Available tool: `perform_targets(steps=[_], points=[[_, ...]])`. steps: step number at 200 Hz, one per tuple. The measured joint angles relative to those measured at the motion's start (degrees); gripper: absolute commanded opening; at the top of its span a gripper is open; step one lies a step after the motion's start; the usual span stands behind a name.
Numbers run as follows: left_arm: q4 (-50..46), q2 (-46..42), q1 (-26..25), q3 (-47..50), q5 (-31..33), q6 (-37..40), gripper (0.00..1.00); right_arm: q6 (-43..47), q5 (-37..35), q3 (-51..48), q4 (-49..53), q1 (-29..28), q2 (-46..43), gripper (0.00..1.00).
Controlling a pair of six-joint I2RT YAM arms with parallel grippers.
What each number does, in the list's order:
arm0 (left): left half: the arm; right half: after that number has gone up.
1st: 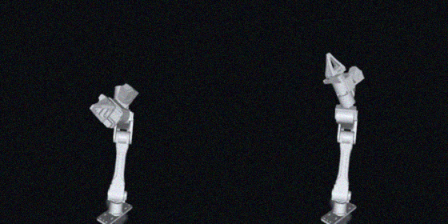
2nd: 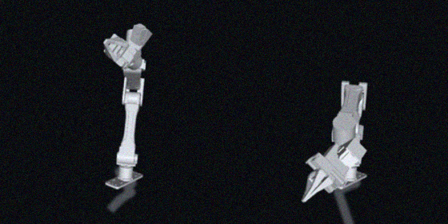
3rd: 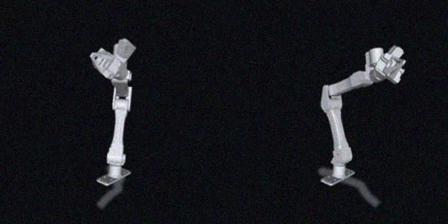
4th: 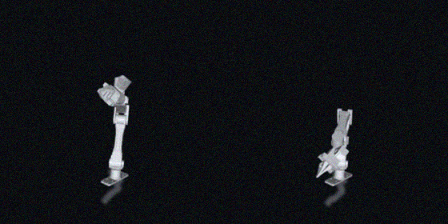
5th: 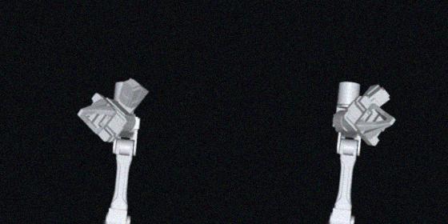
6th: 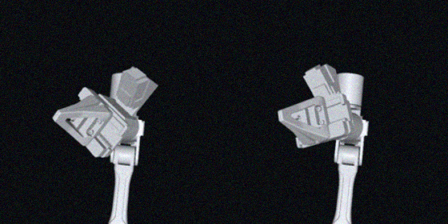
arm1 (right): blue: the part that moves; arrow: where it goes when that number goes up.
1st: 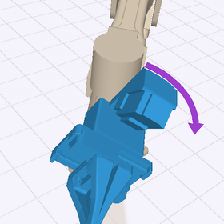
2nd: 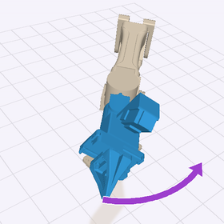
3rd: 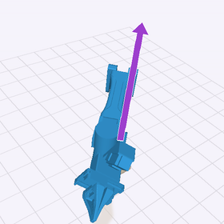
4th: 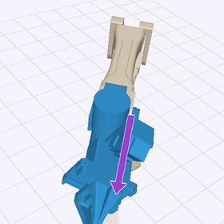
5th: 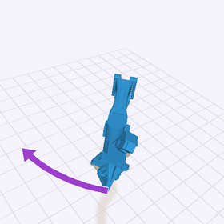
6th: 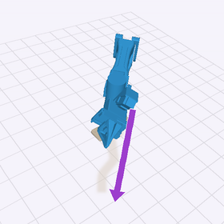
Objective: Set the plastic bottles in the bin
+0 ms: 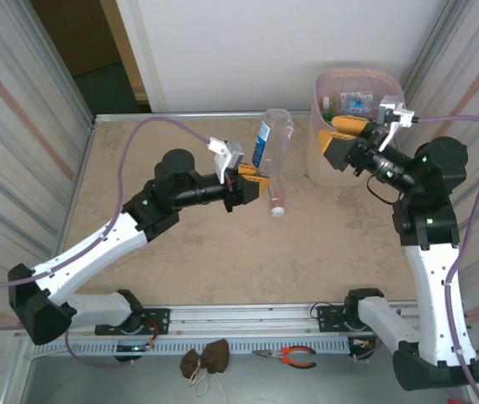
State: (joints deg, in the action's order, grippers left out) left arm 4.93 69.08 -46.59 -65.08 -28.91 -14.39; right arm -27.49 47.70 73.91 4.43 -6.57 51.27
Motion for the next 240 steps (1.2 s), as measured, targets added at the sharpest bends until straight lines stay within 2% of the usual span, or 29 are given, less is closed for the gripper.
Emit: perform_targets(steps=[36, 92, 159, 204, 240], points=[[3.5, -1.8, 0.0, -0.1, -9.1, 1.6, 0.01, 4.2, 2.3, 0.1, -2.4, -10.6, -0.7, 0.83], [7.1, -2.7, -0.2, -0.6, -18.7, 2.3, 0.0, 8.7, 3.4, 1.9, -2.6, -20.8, 1.2, 0.83], [8.5, -2.9, -1.1, -1.4, -22.1, 2.6, 0.0, 14.3, 3.1, 3.3, 0.6, -28.9, 4.2, 0.66], [8.4, -2.9, -1.1, -1.5, -22.3, 2.9, 0.01, 15.8, 1.5, 3.3, 1.6, -30.1, 4.2, 0.55], [8.4, -2.9, -1.1, -1.6, -22.0, 3.3, 0.06, 16.0, 0.6, 3.4, 1.7, -30.3, 4.2, 0.5]])
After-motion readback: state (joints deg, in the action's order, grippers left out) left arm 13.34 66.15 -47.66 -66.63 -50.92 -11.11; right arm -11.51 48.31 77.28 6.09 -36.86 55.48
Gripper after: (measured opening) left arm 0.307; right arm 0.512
